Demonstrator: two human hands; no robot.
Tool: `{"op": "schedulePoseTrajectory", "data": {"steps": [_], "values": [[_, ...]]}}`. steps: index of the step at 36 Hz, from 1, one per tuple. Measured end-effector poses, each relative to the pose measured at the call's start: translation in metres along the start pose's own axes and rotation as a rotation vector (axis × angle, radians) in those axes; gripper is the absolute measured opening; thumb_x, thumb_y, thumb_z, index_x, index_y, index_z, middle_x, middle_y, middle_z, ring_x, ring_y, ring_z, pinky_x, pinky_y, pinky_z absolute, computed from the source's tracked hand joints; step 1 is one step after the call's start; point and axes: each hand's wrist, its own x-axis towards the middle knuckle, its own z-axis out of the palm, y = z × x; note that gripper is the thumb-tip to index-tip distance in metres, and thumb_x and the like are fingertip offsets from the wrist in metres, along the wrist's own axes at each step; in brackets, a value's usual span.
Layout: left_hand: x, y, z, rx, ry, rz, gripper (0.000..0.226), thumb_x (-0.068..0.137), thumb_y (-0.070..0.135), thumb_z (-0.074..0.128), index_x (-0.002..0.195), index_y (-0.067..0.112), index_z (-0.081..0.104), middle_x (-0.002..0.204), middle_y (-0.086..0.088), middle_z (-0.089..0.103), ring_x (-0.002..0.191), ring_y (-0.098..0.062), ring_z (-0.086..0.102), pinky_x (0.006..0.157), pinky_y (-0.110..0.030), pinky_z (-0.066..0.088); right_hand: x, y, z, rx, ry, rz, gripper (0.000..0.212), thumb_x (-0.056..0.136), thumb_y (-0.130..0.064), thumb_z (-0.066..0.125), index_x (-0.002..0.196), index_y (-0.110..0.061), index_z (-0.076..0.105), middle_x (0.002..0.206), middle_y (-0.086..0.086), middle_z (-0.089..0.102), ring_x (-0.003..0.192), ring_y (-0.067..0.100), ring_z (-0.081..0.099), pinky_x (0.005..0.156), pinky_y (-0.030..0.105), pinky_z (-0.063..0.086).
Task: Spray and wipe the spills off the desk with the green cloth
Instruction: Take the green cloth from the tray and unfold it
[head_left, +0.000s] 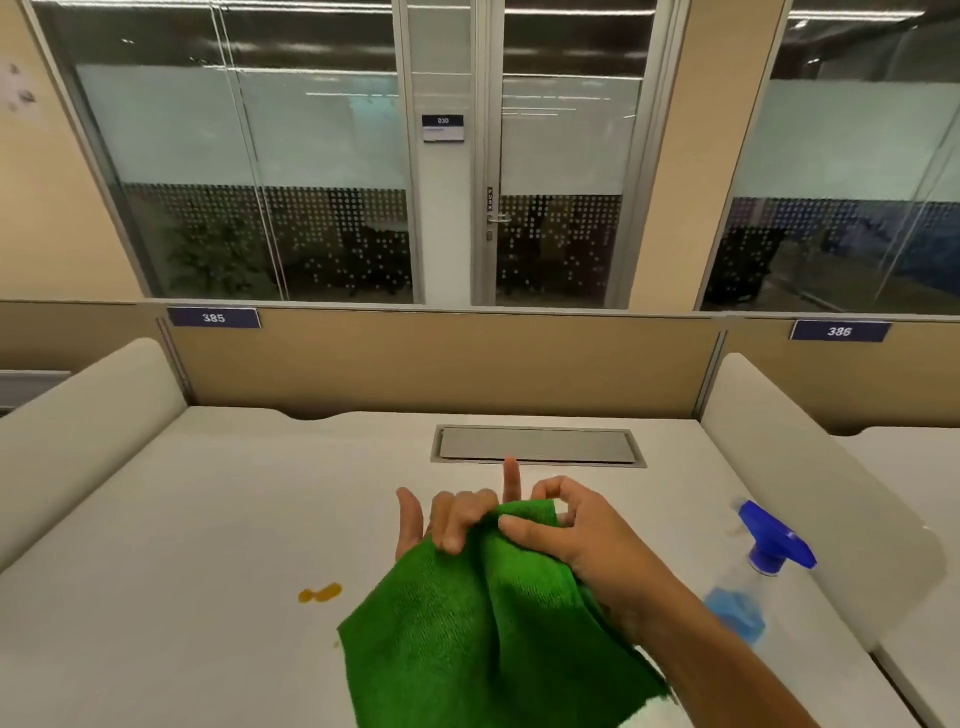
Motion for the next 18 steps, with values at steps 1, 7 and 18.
{"op": "schedulePoseTrajectory", "data": {"steps": [1, 7, 18], "values": [[-0.002, 0.002, -0.001, 0.022, -0.020, 0.017, 0.068, 0.101, 0.062, 0.024, 0.055, 0.016, 0.045, 0.056, -0.005, 0.058, 0.077, -0.020, 0.061, 0.121, -0.036, 0.012, 0.003, 0.003, -0.001, -0.028, 0.001, 0.011, 0.034, 0.081, -0.013, 0.085, 0.101, -0.010, 0.058, 0.080, 0.011, 0.075, 0.074, 0.025, 0.074, 0.069, 0.038, 0.061], [0.001, 0.011, -0.005, 0.067, -0.068, 0.056, 0.064, 0.099, 0.063, 0.012, 0.061, 0.017, 0.036, 0.059, -0.002, 0.034, 0.062, -0.022, 0.034, 0.081, -0.039, 0.041, 0.017, 0.020, -0.010, -0.245, 0.015, 0.042, 0.035, 0.083, -0.028, 0.085, 0.107, -0.022, 0.060, 0.101, 0.012, 0.077, 0.091, 0.027, 0.076, 0.074, 0.035, 0.061], [-0.001, 0.031, -0.010, 0.110, -0.050, 0.015, 0.040, 0.090, 0.045, 0.032, 0.062, 0.016, 0.034, 0.061, -0.002, 0.032, 0.063, -0.021, 0.028, 0.067, -0.037, 0.019, 0.014, 0.058, -0.035, -0.497, 0.118, -0.141, 0.045, 0.073, -0.057, 0.082, 0.106, -0.039, 0.057, 0.097, -0.010, 0.073, 0.086, 0.004, 0.073, 0.068, 0.022, 0.060]]}}
